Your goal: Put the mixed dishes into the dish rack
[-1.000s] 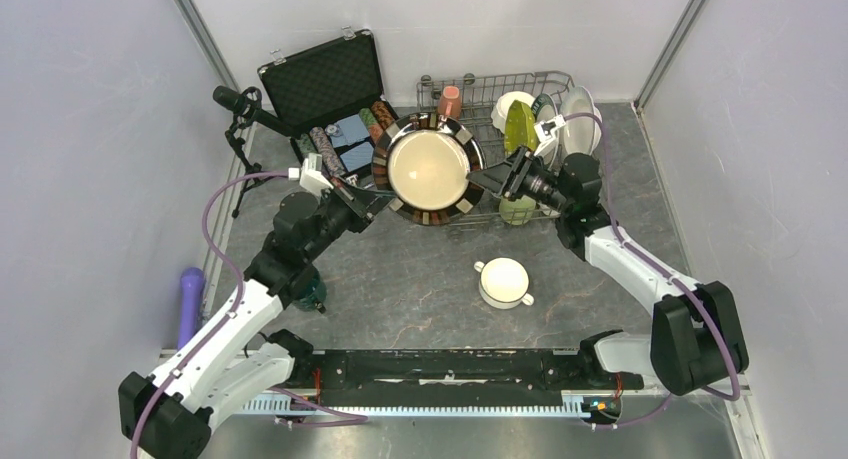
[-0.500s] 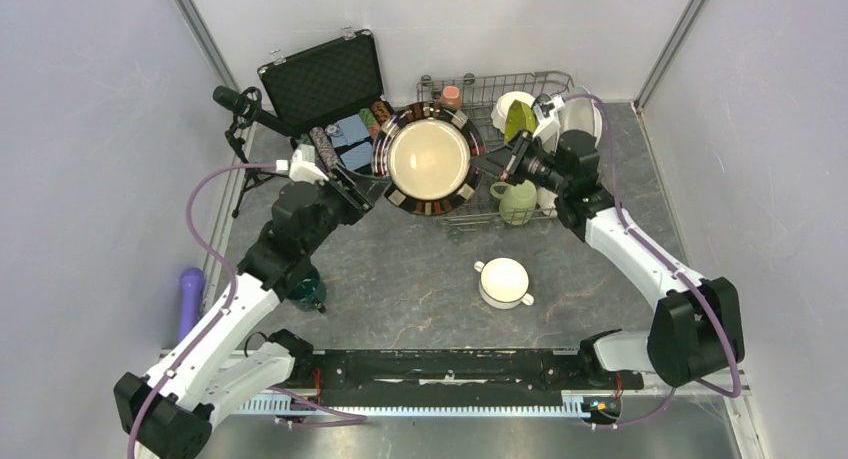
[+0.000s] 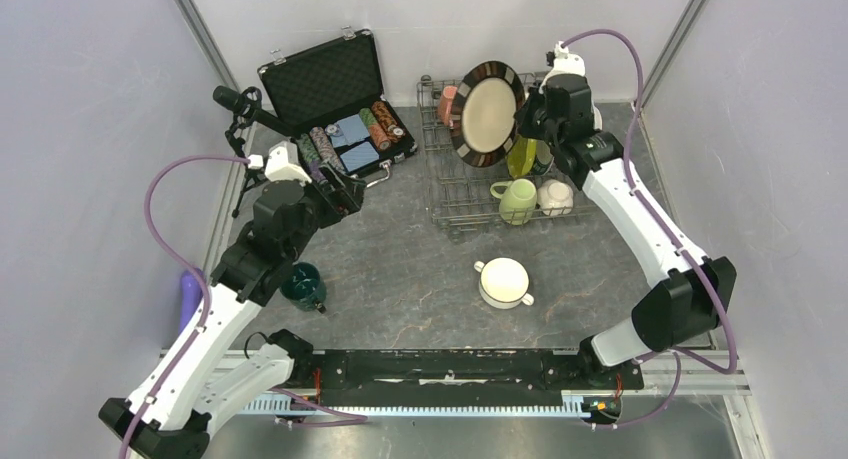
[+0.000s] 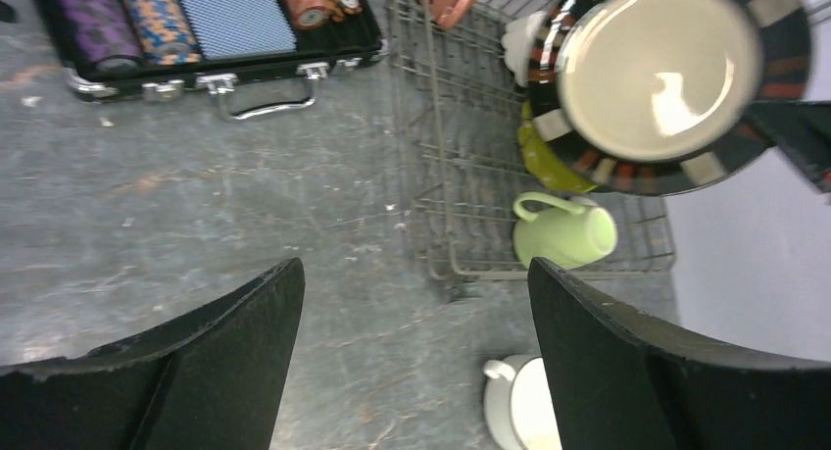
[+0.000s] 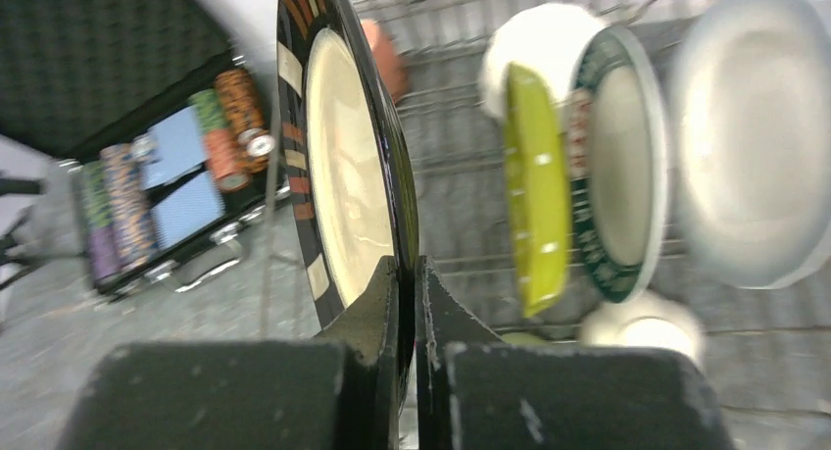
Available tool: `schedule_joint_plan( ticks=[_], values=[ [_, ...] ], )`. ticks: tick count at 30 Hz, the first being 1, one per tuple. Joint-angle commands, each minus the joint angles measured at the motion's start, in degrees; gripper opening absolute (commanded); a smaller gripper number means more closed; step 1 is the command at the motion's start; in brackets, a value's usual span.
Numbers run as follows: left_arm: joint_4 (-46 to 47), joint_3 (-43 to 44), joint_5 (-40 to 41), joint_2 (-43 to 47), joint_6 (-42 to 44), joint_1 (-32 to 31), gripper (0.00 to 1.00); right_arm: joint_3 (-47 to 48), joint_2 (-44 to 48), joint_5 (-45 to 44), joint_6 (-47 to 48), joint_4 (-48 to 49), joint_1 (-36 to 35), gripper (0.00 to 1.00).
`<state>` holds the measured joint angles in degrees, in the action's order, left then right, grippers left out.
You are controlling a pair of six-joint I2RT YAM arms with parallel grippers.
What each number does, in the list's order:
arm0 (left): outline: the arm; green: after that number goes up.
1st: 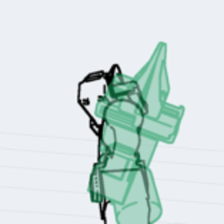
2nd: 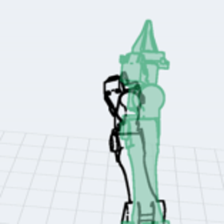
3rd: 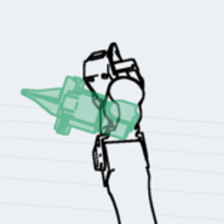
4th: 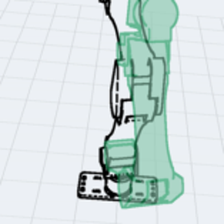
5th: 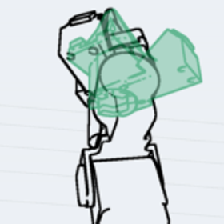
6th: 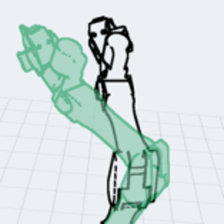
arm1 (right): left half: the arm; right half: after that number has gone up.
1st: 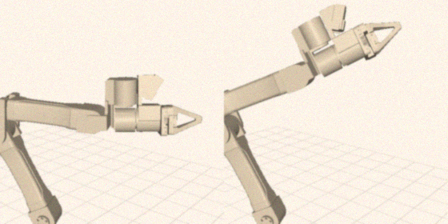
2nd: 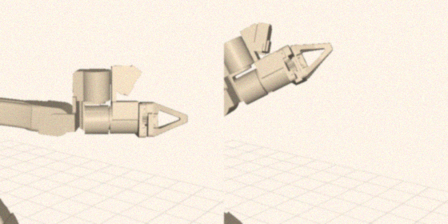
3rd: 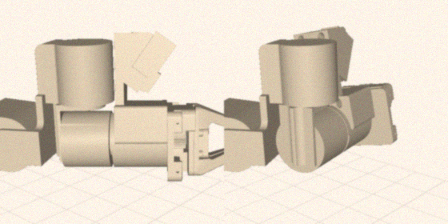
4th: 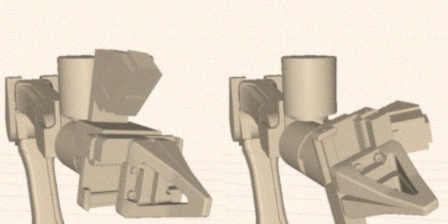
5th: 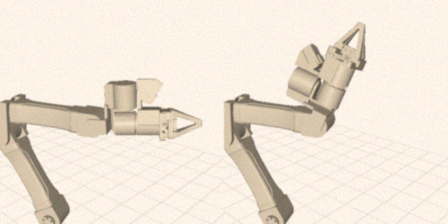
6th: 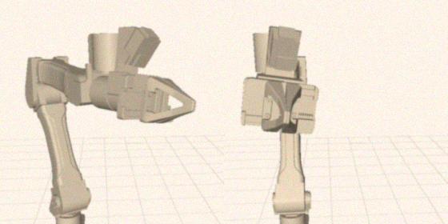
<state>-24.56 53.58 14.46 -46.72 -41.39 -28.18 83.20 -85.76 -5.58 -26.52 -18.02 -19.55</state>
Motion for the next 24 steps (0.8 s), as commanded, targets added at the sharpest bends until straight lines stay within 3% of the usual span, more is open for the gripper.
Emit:
schedule_joint_plan(
  ticks=[1, 14, 24],
  values=[
    [-7.6, 2.5, 5.6, 2.2, 8.7, 0.2, 0.90, 7.8, 1.2, -19.4, 9.6, 2.5, -3.3, 0.00],
    [-20.1, 6.0, 12.3, 1.7, 7.4, 0.2, 0.90, 17.4, -11.2, -46.8, 28.3, 2.0, -15.9, 0.00],
    [-23.2, 7.3, 12.9, 2.3, 7.6, 0.2, 0.91, 18.7, -16.6, -50.7, 30.8, 3.4, -16.5, 0.00]
  ],
)
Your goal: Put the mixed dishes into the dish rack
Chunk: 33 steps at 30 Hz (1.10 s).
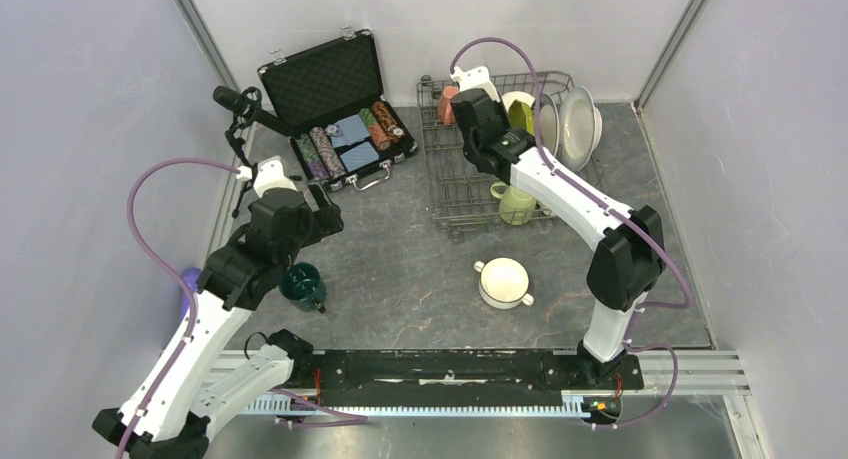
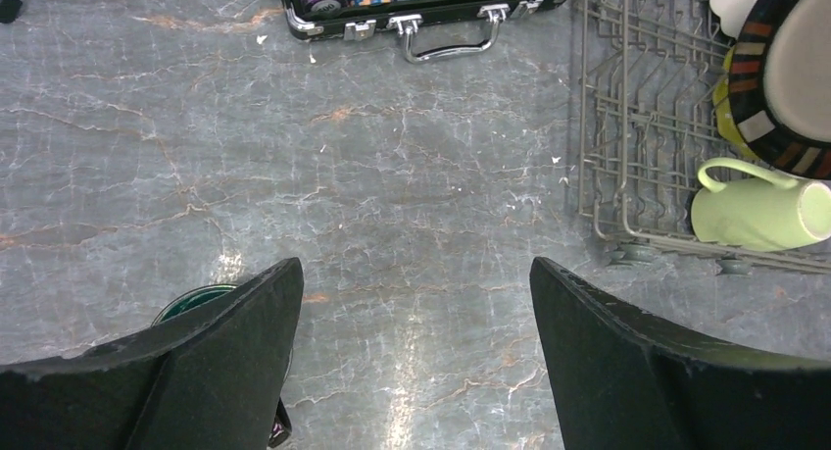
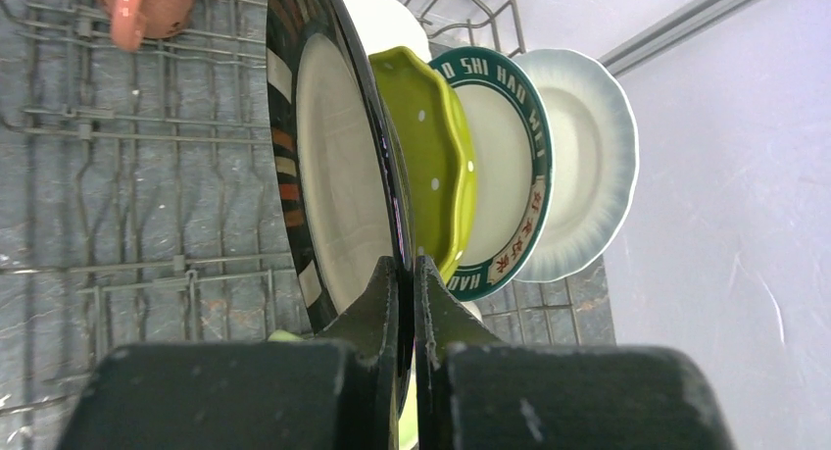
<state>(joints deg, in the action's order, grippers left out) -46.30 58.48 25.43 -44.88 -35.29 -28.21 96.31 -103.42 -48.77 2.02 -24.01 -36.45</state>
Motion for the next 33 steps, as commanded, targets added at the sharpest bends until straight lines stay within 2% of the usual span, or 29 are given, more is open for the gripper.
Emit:
schedule_joint_plan(
  ticks=[1, 12, 18, 26, 33],
  values=[
    [-1.7, 2.4, 1.9, 0.4, 1.5, 0.2, 0.91, 5.9, 0.4, -8.0, 2.3, 9.4, 0.4, 0.00],
    [-5.2, 1.9, 3.1, 0.1, 1.4, 0.2, 0.93, 5.9, -3.0, -10.0, 1.6, 9.8, 1.0, 0.00],
    [-6.5, 1.6, 2.6, -0.4, 1.1, 0.1, 0.94, 3.2, -1.8, -5.5, -1.9, 9.1, 2.8, 0.00],
    [-6.3, 1.1, 1.4, -0.1, 1.4, 0.2, 0.94, 8.6, -1.4, -2.9, -1.9, 7.4, 2.9, 0.00],
    [-7.6, -0.2, 3.1, 0.5, -0.3, 0.2, 0.96, 7.8, -2.0, -0.2, -6.0, 6.8, 3.2, 0.00]
  ],
)
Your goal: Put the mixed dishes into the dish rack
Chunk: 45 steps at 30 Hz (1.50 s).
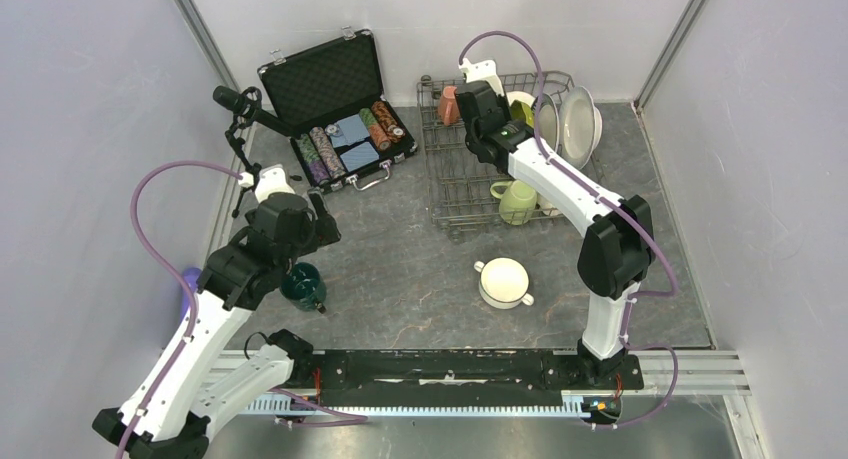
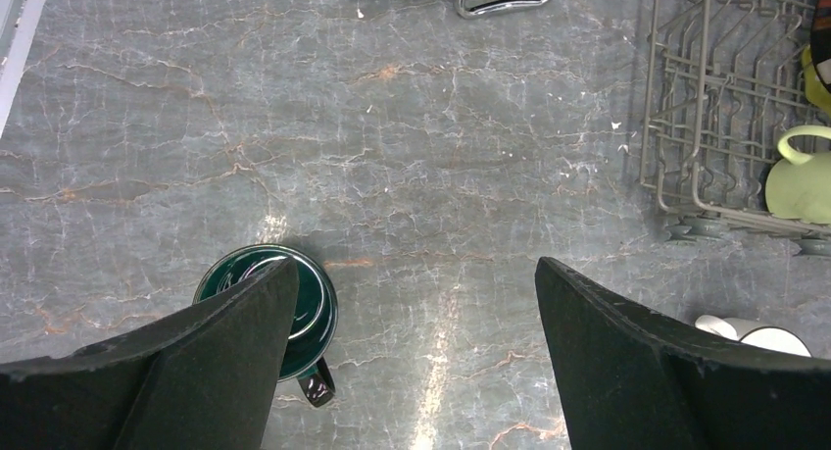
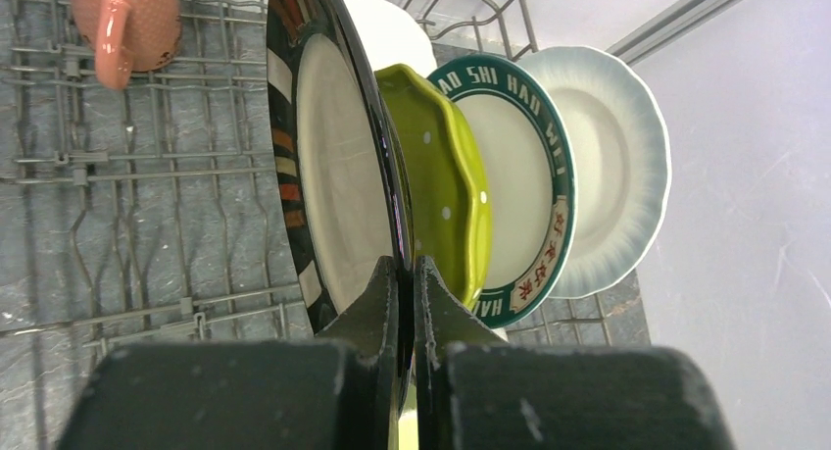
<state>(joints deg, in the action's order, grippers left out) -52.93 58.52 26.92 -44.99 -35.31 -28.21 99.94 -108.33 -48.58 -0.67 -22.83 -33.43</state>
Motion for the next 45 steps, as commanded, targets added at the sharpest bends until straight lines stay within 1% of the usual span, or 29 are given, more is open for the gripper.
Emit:
schedule_joint_plan(
  ticks=[1, 8, 13, 17, 18, 20, 22, 23, 26, 28, 29, 31, 32, 36, 38, 41, 45],
  values=[
    [-1.2, -0.3, 1.9, 0.5, -0.4, 0.2, 0.96, 4.2, 2.6, 0.3, -4.1, 5.4, 0.3, 0.00],
    [-1.8, -0.5, 2.4, 1.3, 0.1, 0.1, 0.96, 0.9, 1.8, 1.5, -8.5, 4.6, 1.6, 0.00],
    [-1.8, -0.7, 2.2, 1.1, -0.1, 0.2, 0.97, -1.3, 2.5, 1.8, -9.9, 4.6, 2.6, 0.00],
    [-1.8, -1.2, 1.8, 0.7, -0.3, 0.1, 0.97, -3.8, 3.1, 5.1, -13.8, 4.2, 4.5, 0.00],
    [-1.8, -1.4, 1.5, 0.6, -0.3, 0.2, 0.98, -5.3, 3.3, 6.2, -14.5, 5.2, 4.8, 0.02],
    [-1.9, -1.6, 0.9, 0.4, -0.1, 0.2, 1.00, -7.0, 3.5, 7.5, -15.5, 6.6, 5.2, 0.15],
    [-1.8, -1.8, 0.9, 0.0, 0.1, 0.2, 1.00, -7.2, 3.1, 9.1, -16.1, 6.7, 5.5, 0.18],
    [-1.8, -1.8, 0.9, -0.2, 0.1, 0.2, 1.00, -7.2, 3.0, 9.4, -16.6, 6.6, 5.8, 0.22],
    [-1.9, -2.0, 0.6, -0.5, 0.0, 0.2, 1.00, -7.1, 3.6, 8.4, -16.9, 6.3, 6.0, 0.52],
    [-1.8, -2.3, -0.2, -0.6, 0.0, 0.3, 1.00, -6.7, 4.3, 7.9, -16.4, 6.3, 6.1, 0.55],
    [-1.8, -2.5, -0.4, -0.7, -0.2, 0.3, 1.00, -6.7, 4.8, 7.7, -16.2, 6.4, 6.2, 0.60],
    [-2.0, -3.0, -1.2, -0.9, -0.3, 0.2, 1.00, -6.4, 5.4, 7.7, -15.5, 6.5, 6.4, 0.73],
    [-2.3, -3.2, -1.4, -1.0, -0.5, 0.3, 1.00, -6.1, 5.6, 7.8, -15.0, 6.4, 6.5, 0.75],
    [-3.6, -3.3, -1.1, -0.9, -1.5, 0.2, 1.00, -4.8, 5.4, 9.4, -14.5, 5.0, 6.8, 0.76],
    [-3.8, -3.4, -1.2, -0.5, -1.8, 0.2, 1.00, -4.4, 5.6, 12.3, -14.0, 5.4, 6.8, 0.79],
    [-4.3, -3.8, -2.2, -0.7, -2.4, 0.2, 1.00, -3.9, 6.1, 17.3, -13.7, 6.3, 6.9, 0.87],
    [-5.5, -4.6, -1.8, -1.6, -4.1, 0.3, 1.00, -2.2, 6.4, 23.0, -13.8, 6.2, 6.7, 0.93]
  ],
)
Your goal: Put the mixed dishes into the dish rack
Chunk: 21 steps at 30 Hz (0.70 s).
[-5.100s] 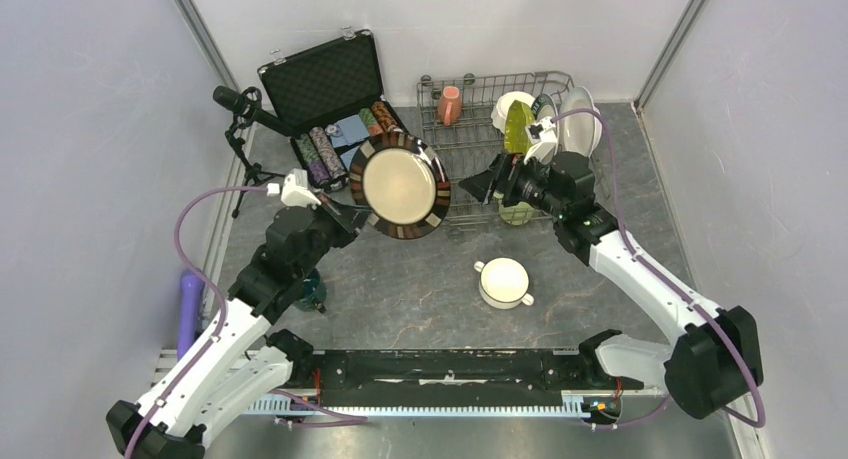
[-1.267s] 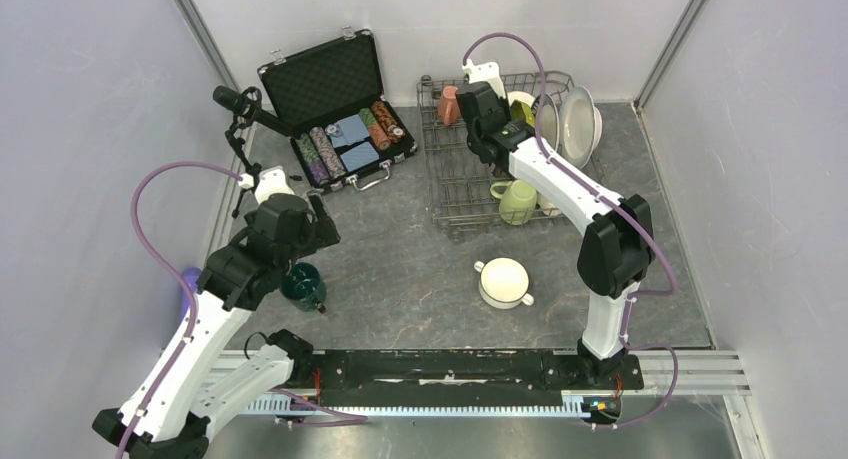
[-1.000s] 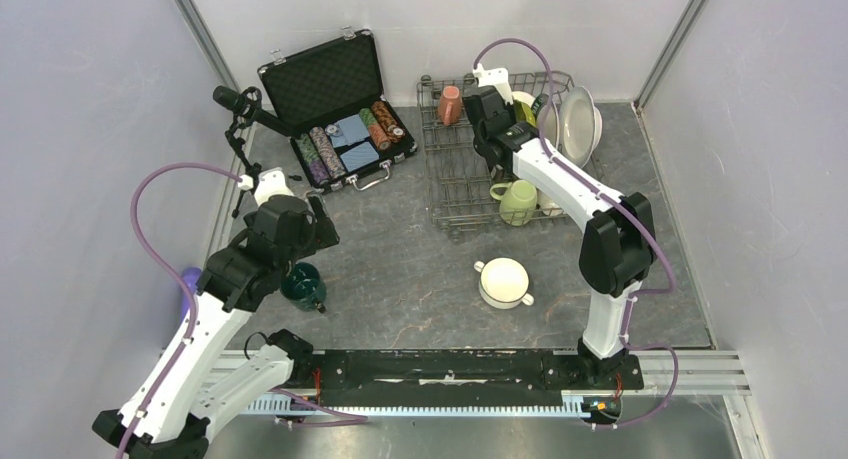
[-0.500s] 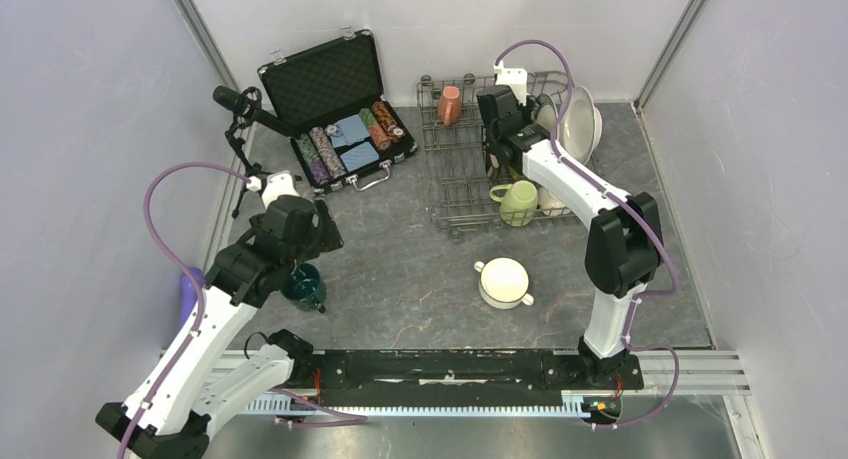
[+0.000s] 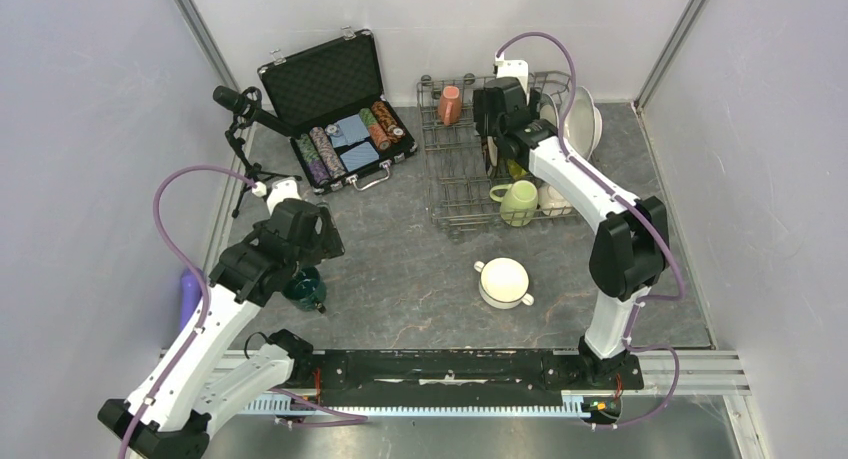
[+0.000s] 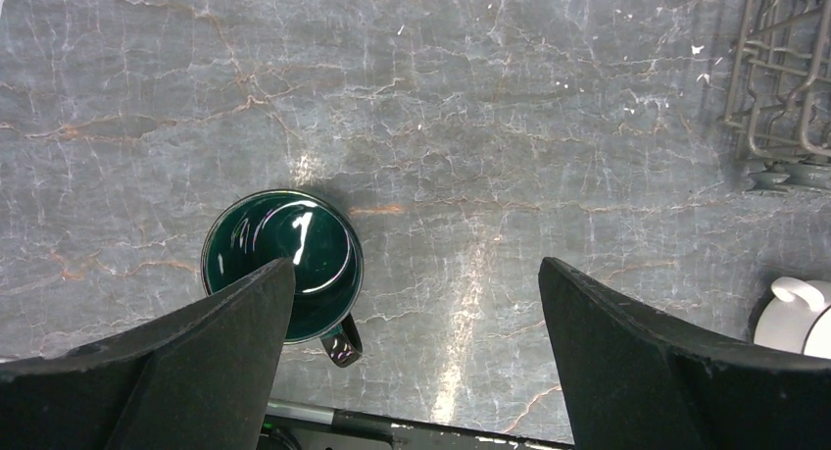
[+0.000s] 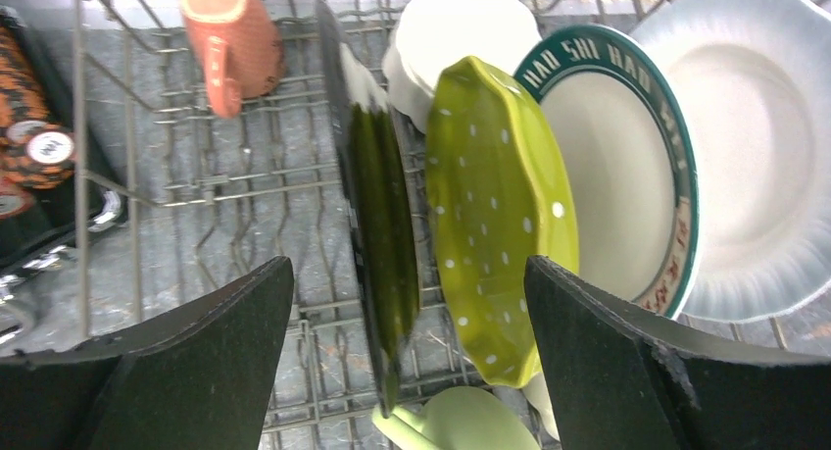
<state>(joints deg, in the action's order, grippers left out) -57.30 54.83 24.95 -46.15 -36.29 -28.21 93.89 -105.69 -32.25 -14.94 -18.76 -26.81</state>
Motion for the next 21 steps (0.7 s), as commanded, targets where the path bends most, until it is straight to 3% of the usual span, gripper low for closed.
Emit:
schedule_joint_plan(
  ticks=[1, 7, 13, 21],
  values=[
    [-1.5, -1.4, 0.9, -0.7, -4.0, 0.3, 1.00, 4.0, 4.0, 7.6, 0.5, 2.1, 0.0, 0.94],
    [-5.0, -3.4, 3.4, -4.9, -9.9, 1.5, 0.95, 0.9, 7.9, 12.8, 2.3, 5.0, -1.0, 0.96],
    [5.3, -11.9, -3.9, -4.8, -13.1, 6.3, 0.85, -5.4, 15.3, 17.0, 2.2, 10.2, -1.3, 0.96],
    [11.8, -17.4, -2.7, -7.1, -18.2, 8.1, 0.71, -12.8, 24.5, 21.7, 2.6, 14.9, -1.3, 0.94]
  ],
)
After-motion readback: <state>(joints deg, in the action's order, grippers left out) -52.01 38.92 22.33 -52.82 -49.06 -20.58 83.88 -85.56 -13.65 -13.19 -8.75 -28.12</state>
